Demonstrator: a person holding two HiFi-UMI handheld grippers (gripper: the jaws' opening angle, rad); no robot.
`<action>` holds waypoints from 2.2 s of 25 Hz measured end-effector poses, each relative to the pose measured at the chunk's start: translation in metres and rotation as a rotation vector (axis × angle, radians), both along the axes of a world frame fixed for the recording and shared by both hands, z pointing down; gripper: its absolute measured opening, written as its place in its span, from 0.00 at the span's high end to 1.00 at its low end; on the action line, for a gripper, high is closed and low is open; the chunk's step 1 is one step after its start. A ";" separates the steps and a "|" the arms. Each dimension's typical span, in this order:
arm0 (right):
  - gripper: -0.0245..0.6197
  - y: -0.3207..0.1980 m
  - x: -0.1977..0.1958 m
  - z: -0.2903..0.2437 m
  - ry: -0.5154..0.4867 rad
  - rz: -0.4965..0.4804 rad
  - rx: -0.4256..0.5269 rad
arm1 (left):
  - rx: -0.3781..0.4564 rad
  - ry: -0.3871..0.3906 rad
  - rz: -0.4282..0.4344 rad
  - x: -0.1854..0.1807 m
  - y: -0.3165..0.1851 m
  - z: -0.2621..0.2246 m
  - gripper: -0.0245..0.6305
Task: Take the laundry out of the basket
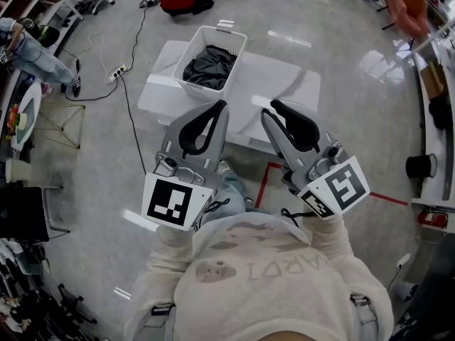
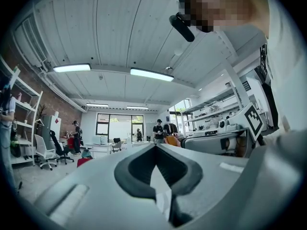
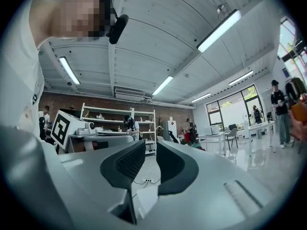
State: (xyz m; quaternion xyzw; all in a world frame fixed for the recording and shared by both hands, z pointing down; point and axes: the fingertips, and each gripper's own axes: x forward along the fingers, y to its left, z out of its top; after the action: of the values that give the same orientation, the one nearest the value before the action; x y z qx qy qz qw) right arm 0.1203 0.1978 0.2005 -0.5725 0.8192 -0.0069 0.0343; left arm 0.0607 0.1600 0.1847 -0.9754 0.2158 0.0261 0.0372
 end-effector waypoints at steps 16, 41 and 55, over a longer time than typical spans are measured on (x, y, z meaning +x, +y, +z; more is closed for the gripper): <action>0.81 -0.170 0.016 -0.007 -0.009 -0.041 -0.009 | -0.004 -0.003 -0.081 -0.002 -0.160 -0.004 0.96; 0.74 -0.366 0.003 0.068 0.070 -0.227 -0.212 | -0.085 0.015 -0.306 -0.044 -0.309 0.022 0.96; 0.69 -0.451 -0.009 0.240 0.262 -0.463 -0.573 | -0.117 -0.025 -0.404 -0.031 -0.379 0.060 0.96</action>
State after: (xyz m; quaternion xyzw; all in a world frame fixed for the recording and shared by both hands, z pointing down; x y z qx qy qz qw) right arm 0.1116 -0.2529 0.4406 -0.3551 0.8890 -0.1698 -0.2340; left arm 0.0292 -0.2189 0.2450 -0.9129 0.4079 -0.0064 -0.0122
